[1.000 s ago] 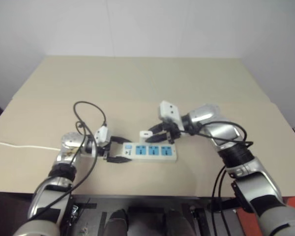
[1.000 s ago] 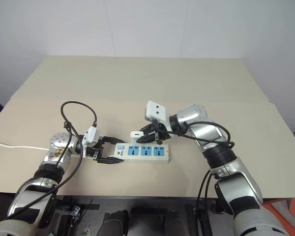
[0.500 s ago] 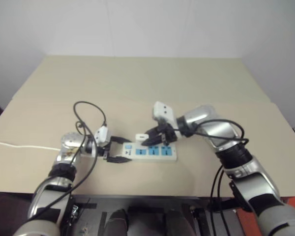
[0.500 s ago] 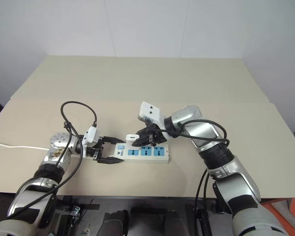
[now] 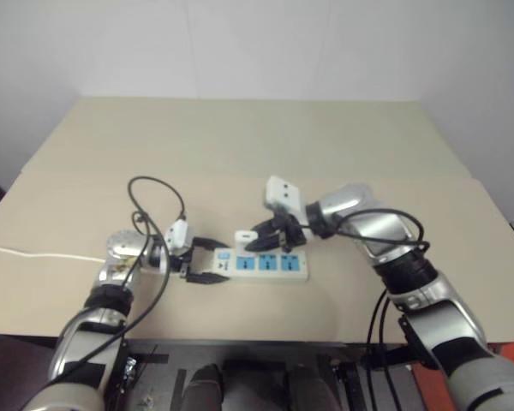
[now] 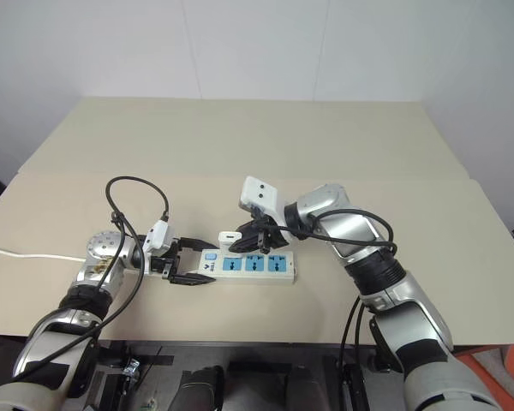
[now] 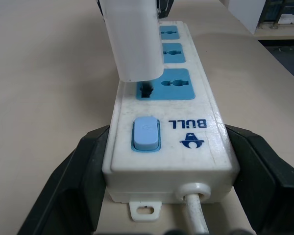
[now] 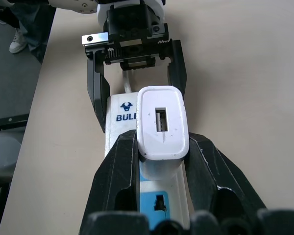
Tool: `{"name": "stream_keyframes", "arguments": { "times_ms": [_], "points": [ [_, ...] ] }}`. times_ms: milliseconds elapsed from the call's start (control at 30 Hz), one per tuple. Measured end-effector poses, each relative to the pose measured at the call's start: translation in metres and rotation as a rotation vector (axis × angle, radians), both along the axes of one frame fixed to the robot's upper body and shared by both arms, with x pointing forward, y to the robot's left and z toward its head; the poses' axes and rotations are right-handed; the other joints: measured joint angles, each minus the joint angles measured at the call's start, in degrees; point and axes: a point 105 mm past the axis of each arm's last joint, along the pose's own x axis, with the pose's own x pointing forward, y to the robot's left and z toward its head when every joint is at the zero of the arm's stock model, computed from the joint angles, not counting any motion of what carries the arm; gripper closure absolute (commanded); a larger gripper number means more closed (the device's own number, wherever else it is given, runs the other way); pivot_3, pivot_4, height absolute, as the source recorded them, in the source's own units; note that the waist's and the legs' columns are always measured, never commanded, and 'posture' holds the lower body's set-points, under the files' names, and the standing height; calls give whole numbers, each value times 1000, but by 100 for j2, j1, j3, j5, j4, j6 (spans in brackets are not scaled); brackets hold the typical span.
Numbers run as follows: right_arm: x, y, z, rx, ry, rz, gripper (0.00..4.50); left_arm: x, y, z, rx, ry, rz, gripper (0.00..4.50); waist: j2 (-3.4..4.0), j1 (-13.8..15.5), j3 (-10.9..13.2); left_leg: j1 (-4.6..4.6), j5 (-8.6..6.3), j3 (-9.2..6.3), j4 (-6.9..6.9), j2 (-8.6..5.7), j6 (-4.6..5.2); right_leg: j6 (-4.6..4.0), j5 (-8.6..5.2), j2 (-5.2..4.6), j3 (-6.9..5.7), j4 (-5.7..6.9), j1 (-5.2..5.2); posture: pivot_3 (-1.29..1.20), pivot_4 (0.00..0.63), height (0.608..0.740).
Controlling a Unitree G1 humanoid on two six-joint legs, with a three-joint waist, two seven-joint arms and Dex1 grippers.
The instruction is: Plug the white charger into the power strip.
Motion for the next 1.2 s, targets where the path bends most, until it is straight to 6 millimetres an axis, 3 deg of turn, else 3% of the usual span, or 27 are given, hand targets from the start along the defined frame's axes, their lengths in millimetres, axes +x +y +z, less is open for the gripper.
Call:
{"name": "stream_keyframes", "arguments": {
  "times_ms": [1200],
  "points": [
    [-2,6,-16,-70,-89,44,3398,-1,2,-3,-1,0,15,1259,-1,-7,-29,13,0,0,-4,1,0,24,-14,0,0,-4,10,0,150,740]
  ]
}}
